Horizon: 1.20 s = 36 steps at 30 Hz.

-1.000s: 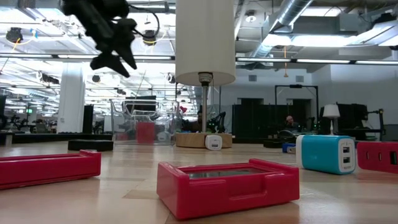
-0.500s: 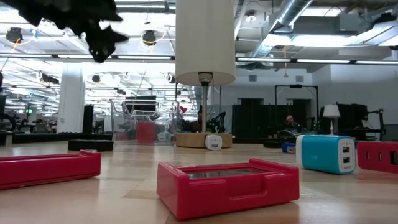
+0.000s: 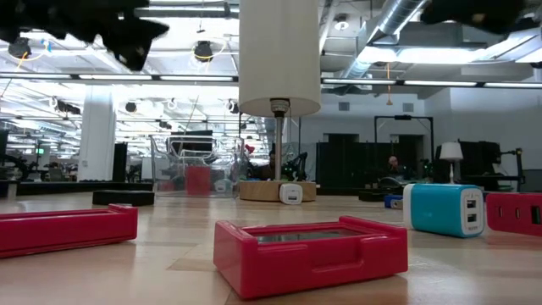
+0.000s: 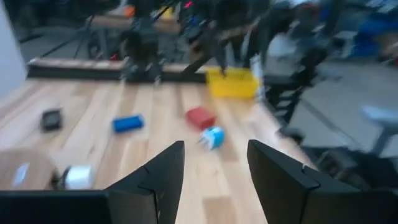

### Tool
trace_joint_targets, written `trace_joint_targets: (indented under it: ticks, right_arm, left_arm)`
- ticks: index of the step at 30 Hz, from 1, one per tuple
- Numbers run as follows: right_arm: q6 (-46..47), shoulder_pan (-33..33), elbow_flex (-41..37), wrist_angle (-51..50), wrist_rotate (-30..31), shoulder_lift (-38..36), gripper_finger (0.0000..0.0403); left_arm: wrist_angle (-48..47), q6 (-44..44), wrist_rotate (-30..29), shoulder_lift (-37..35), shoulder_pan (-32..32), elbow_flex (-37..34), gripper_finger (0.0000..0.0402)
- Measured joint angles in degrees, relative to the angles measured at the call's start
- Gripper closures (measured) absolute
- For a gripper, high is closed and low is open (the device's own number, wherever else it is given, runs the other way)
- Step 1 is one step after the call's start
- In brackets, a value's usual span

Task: Pick & Place Office items
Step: Put the white charger adapter into the transparent bin

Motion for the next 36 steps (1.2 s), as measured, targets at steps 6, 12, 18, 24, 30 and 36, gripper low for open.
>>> trace_joint_targets:
  ticks: [6,12,18,24,30,36]
  right_arm:
    - [0.2,-4.0,0.0,0.3,2.3,0.0,0.0106]
    - [0.2,-9.1,0.0,0.4,3.2,0.8,0.0106]
    - [-1.8,-13.5,0.0,2.3,4.0,3.8,0.0106]
    - [5.5,-17.2,0.0,8.3,2.8,12.0,0.0106]
    - [16.8,-19.2,0.1,6.3,6.7,20.5,0.0106]
    - [24.0,-20.1,6.3,-4.5,13.2,26.3,0.0106]
  left_arm:
    - [1.6,0.0,-6.0,6.3,-2.3,-0.1,0.0230]
    - [7.5,4.1,-8.1,6.7,-3.1,-0.1,0.0230]
    - [8.8,6.4,-8.1,5.5,-4.3,0.0,0.0230]
    - [9.0,6.4,-8.1,5.6,-5.3,0.0,0.0230]
    - [9.0,7.7,-9.3,5.6,-6.8,0.0,0.0230]
    - [9.5,8.6,-10.1,5.6,-7.6,0.0,0.0230]
